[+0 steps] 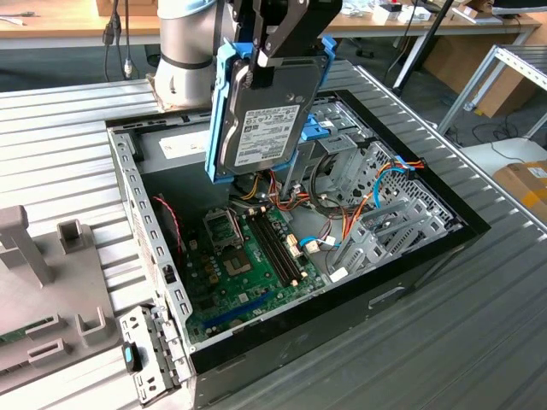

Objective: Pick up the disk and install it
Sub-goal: 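Pick up the disk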

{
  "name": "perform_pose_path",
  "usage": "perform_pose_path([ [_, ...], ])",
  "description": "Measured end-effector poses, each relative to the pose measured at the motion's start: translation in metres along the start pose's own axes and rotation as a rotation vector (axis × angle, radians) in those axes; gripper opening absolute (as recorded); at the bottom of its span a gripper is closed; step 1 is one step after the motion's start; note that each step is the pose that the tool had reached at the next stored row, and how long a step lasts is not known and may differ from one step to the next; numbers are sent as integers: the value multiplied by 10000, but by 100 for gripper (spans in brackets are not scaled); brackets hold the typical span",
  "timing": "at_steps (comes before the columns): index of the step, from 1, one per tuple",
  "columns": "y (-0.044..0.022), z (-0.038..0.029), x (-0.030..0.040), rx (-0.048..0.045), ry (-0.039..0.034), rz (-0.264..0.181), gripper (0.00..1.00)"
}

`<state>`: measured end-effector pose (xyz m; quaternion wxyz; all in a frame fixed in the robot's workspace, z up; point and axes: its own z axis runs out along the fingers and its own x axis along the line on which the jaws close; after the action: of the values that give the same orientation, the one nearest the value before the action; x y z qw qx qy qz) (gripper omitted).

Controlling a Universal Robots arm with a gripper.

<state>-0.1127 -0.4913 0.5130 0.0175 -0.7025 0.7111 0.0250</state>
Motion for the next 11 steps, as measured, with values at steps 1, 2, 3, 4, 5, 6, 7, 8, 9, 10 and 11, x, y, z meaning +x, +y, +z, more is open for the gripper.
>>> perform_pose_path([
  [1, 0, 0, 7, 0, 0, 0, 37],
  [2, 1, 0, 8, 1, -1, 2, 37],
  [3, 0, 0, 9, 1, 0, 0, 37],
  [4, 0, 0, 10, 0, 0, 0, 37],
  [5, -7, -2, 29, 0, 0, -1, 37],
  [6, -17, -4, 65, 0, 0, 1, 37],
  [7, -25, -6, 97, 0, -1, 1, 37],
  [8, -35, -9, 133, 0, 1, 0, 37],
  [9, -43, -9, 171, 1, -2, 0, 37],
  [10, -60, -14, 238, 0, -1, 0, 37],
  [11, -68, -14, 246, 1, 3, 0, 37],
])
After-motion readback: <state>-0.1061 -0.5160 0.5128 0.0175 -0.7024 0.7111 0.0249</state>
